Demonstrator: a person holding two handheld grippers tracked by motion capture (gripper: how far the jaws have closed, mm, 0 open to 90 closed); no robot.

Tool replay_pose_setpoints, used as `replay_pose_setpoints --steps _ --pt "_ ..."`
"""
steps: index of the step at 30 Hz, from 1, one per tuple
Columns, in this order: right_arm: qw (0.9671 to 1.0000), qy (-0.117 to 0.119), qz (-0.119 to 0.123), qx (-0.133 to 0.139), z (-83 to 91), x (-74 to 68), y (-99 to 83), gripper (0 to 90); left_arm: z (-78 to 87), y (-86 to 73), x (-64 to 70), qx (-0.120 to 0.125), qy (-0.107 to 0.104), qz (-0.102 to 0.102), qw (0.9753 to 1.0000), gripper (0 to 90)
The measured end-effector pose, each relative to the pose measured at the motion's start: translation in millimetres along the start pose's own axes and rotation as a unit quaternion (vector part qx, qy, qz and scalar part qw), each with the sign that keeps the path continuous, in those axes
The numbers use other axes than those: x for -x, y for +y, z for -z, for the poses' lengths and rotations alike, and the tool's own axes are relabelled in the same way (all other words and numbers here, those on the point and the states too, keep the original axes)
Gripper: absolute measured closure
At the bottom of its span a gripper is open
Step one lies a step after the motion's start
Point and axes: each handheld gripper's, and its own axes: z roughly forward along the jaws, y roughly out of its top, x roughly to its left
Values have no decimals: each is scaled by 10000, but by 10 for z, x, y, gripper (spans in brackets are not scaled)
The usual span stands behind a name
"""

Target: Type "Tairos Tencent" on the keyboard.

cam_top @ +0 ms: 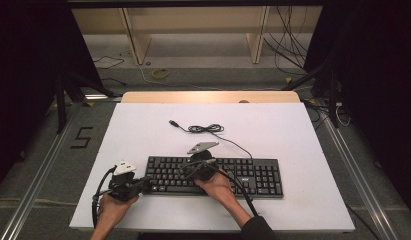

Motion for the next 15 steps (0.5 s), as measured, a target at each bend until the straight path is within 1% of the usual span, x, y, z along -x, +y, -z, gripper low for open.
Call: replay_pose_setpoints --steps 4,8,9,11,15 --pt "10000 -62 -5 -68 -80 -8 31 900 -7 3 -10 5 25 14 10000 887" --pt "9999 -78 26 -127 -115 -5 43 900 -17 7 -17 -30 32 -2 10000 887" --pt "9999 -78 26 -127 -115 -5 43 900 -23 7 -17 -2 38 16 10000 887" --pt "9998 -98 -8 -172 -137 5 36 900 -25 10 -21 -19 47 31 10000 887" --pt "9998 -78 -25 -169 -156 10 35 900 -36 11 -28 -26 56 32 10000 887"
